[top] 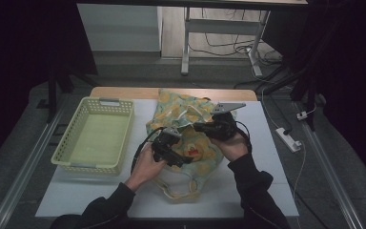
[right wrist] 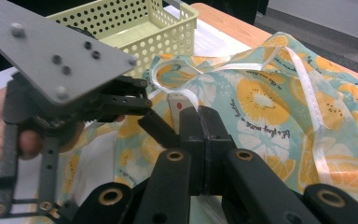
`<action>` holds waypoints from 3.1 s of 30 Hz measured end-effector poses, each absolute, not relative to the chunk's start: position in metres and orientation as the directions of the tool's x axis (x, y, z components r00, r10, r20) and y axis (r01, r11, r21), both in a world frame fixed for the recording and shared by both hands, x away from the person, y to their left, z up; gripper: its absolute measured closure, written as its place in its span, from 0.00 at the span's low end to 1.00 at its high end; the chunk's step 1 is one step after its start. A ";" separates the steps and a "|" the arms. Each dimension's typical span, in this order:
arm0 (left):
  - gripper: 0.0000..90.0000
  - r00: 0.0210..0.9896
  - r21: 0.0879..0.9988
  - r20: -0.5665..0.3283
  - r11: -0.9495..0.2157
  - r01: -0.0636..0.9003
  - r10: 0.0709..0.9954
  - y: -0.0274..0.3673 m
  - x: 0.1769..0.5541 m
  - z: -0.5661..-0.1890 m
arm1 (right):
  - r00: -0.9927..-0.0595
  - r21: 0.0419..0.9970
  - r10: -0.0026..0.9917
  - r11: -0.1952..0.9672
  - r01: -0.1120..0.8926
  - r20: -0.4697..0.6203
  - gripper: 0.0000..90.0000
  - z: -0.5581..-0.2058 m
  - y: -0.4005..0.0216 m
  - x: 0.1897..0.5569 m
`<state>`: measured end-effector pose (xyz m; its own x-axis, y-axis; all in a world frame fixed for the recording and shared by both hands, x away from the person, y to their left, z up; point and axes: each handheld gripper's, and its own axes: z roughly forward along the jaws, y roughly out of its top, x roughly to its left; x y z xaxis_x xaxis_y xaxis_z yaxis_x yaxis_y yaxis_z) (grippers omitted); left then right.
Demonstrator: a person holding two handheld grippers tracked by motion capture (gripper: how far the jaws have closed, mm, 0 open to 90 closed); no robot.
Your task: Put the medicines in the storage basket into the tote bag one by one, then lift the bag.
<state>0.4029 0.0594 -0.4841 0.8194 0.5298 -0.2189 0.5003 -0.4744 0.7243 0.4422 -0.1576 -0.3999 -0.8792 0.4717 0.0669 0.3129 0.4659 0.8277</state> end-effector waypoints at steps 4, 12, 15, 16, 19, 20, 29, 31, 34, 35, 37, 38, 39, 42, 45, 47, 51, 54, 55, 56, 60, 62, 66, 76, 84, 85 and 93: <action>0.00 0.826 0.735 -0.241 -0.460 0.498 0.509 0.069 0.397 -0.484 | -0.880 0.828 0.470 0.466 0.312 0.067 1.00 -0.400 -0.157 0.442; 0.01 0.826 0.738 -0.243 -0.455 0.498 0.508 0.089 0.381 -0.487 | -0.880 0.828 0.471 0.467 0.312 0.066 1.00 -0.400 -0.158 0.441; 0.01 0.824 0.740 -0.248 -0.449 0.500 0.509 0.095 0.376 -0.487 | -0.880 0.828 0.471 0.466 0.311 0.066 1.00 -0.400 -0.158 0.441; 0.01 0.823 0.739 -0.247 -0.450 0.501 0.511 0.097 0.375 -0.487 | -0.880 0.829 0.471 0.466 0.310 0.064 1.00 -0.400 -0.158 0.441; 0.01 0.817 0.747 -0.221 -0.445 0.493 0.533 0.099 0.370 -0.488 | -0.879 0.829 0.473 0.464 0.312 0.067 1.00 -0.400 -0.159 0.442; 0.01 0.814 0.745 -0.215 -0.449 0.494 0.539 0.100 0.369 -0.489 | -0.878 0.828 0.474 0.465 0.313 0.066 1.00 -0.400 -0.159 0.441; 0.01 0.802 0.678 -0.174 -0.522 0.518 0.571 0.094 0.370 -0.505 | -0.878 0.828 0.474 0.464 0.314 0.068 1.00 -0.400 -0.159 0.441; 0.00 0.814 0.675 -0.178 -0.533 0.510 0.554 0.093 0.371 -0.509 | -0.878 0.828 0.473 0.465 0.314 0.067 1.00 -0.400 -0.159 0.442; 0.00 0.819 0.666 -0.186 -0.543 0.512 0.543 0.091 0.373 -0.516 | -0.880 0.827 0.470 0.468 0.313 0.067 1.00 -0.401 -0.158 0.441; 0.00 0.821 0.661 -0.185 -0.550 0.510 0.539 0.090 0.374 -0.519 | -0.881 0.826 0.469 0.468 0.312 0.067 1.00 -0.401 -0.157 0.441; 0.00 0.826 0.643 -0.174 -0.573 0.508 0.537 0.087 0.376 -0.523 | -0.881 0.825 0.468 0.472 0.312 0.066 1.00 -0.401 -0.157 0.441; 0.00 0.827 0.635 -0.168 -0.583 0.507 0.537 0.086 0.376 -0.526 | -0.881 0.824 0.469 0.472 0.313 0.067 1.00 -0.401 -0.157 0.442; 0.00 0.827 0.627 -0.164 -0.590 0.509 0.538 0.085 0.377 -0.528 | -0.880 0.824 0.469 0.472 0.314 0.066 1.00 -0.401 -0.157 0.442; 0.02 0.828 0.609 -0.140 -0.612 0.504 0.542 0.082 0.377 -0.534 | -0.880 0.827 0.471 0.467 0.314 0.068 1.00 -0.401 -0.158 0.442; 0.08 0.830 0.590 -0.064 -0.649 0.480 0.554 0.081 0.374 -0.535 | -0.879 0.827 0.472 0.465 0.315 0.069 1.00 -0.400 -0.158 0.442; 0.16 0.832 0.585 -0.045 -0.660 0.471 0.554 0.082 0.373 -0.534 | -0.879 0.827 0.472 0.466 0.315 0.068 1.00 -0.400 -0.158 0.442; 0.35 0.811 0.587 -0.050 -0.640 0.497 0.584 0.087 0.374 -0.531 | -0.879 0.827 0.473 0.466 0.314 0.067 1.00 -0.400 -0.158 0.441; 0.47 0.805 0.578 -0.049 -0.641 0.506 0.591 0.087 0.375 -0.529 | -0.880 0.827 0.470 0.468 0.312 0.066 1.00 -0.400 -0.158 0.441; 0.51 0.805 0.577 -0.052 -0.641 0.507 0.591 0.086 0.375 -0.528 | -0.881 0.826 0.469 0.469 0.311 0.065 1.00 -0.400 -0.157 0.441; 0.59 0.806 0.575 -0.057 -0.640 0.509 0.589 0.086 0.375 -0.527 | -0.881 0.826 0.468 0.470 0.311 0.065 1.00 -0.400 -0.157 0.441; 0.81 0.794 0.572 -0.094 -0.620 0.537 0.600 0.085 0.377 -0.526 | -0.882 0.826 0.467 0.471 0.311 0.065 1.00 -0.401 -0.157 0.441; 0.93 0.791 0.578 -0.121 -0.605 0.547 0.600 0.085 0.379 -0.527 | -0.881 0.826 0.468 0.470 0.310 0.065 1.00 -0.401 -0.157 0.441; 0.99 0.781 0.565 -0.136 -0.600 0.567 0.610 0.084 0.380 -0.526 | -0.881 0.826 0.468 0.471 0.311 0.066 1.00 -0.401 -0.157 0.442; 1.00 0.743 0.557 -0.159 -0.562 0.611 0.651 0.082 0.377 -0.520 | -0.878 0.828 0.474 0.464 0.316 0.069 1.00 -0.400 -0.158 0.442; 1.00 0.740 0.591 -0.173 -0.533 0.606 0.650 0.085 0.374 -0.503 | -0.880 0.834 0.470 0.455 0.311 0.071 1.00 -0.396 -0.157 0.439; 1.00 0.743 0.598 -0.174 -0.530 0.602 0.647 0.087 0.374 -0.500 | -0.881 0.835 0.468 0.455 0.308 0.069 1.00 -0.395 -0.157 0.439; 1.00 0.746 0.629 -0.235 -0.487 0.606 0.624 0.096 0.374 -0.482 | -0.885 0.846 0.460 0.440 0.301 0.076 1.00 -0.386 -0.157 0.436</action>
<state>0.3737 0.0956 -0.4822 0.7456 0.6237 -0.2347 0.6056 -0.4872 0.6292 0.4357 -0.1573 -0.3859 -0.8848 0.4599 0.0756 0.3011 0.4401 0.8460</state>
